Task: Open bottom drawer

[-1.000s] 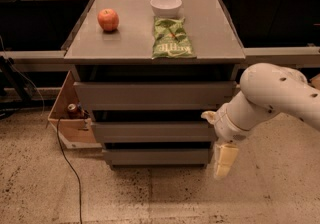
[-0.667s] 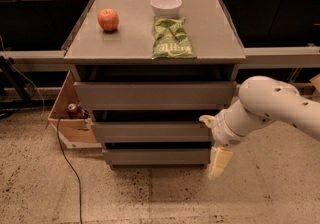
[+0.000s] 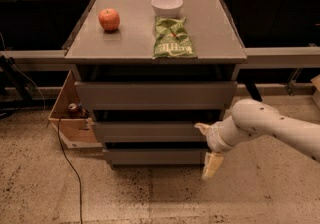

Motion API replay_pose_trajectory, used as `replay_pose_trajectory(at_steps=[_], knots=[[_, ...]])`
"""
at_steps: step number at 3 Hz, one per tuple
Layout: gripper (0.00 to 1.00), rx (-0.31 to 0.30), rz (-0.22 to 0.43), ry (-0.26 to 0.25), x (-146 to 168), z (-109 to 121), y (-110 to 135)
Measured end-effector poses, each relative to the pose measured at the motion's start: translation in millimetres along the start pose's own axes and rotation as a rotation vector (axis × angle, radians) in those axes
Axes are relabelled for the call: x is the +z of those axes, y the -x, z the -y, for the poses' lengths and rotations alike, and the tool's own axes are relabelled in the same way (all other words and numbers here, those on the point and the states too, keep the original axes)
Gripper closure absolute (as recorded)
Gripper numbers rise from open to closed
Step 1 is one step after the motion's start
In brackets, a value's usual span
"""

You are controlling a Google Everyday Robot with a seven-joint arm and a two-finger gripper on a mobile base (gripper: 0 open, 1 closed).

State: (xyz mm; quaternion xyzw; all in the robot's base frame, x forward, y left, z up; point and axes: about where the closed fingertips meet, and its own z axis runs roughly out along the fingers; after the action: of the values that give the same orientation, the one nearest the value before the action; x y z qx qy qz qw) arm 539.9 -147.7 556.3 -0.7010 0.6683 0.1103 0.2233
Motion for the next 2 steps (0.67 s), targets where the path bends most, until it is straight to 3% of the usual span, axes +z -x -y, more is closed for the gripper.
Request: replay_pose_trajectory(at_steps=[2], knots=[[0.00,-0.062,0.009,0.044,99.2,20.4,-49.4]])
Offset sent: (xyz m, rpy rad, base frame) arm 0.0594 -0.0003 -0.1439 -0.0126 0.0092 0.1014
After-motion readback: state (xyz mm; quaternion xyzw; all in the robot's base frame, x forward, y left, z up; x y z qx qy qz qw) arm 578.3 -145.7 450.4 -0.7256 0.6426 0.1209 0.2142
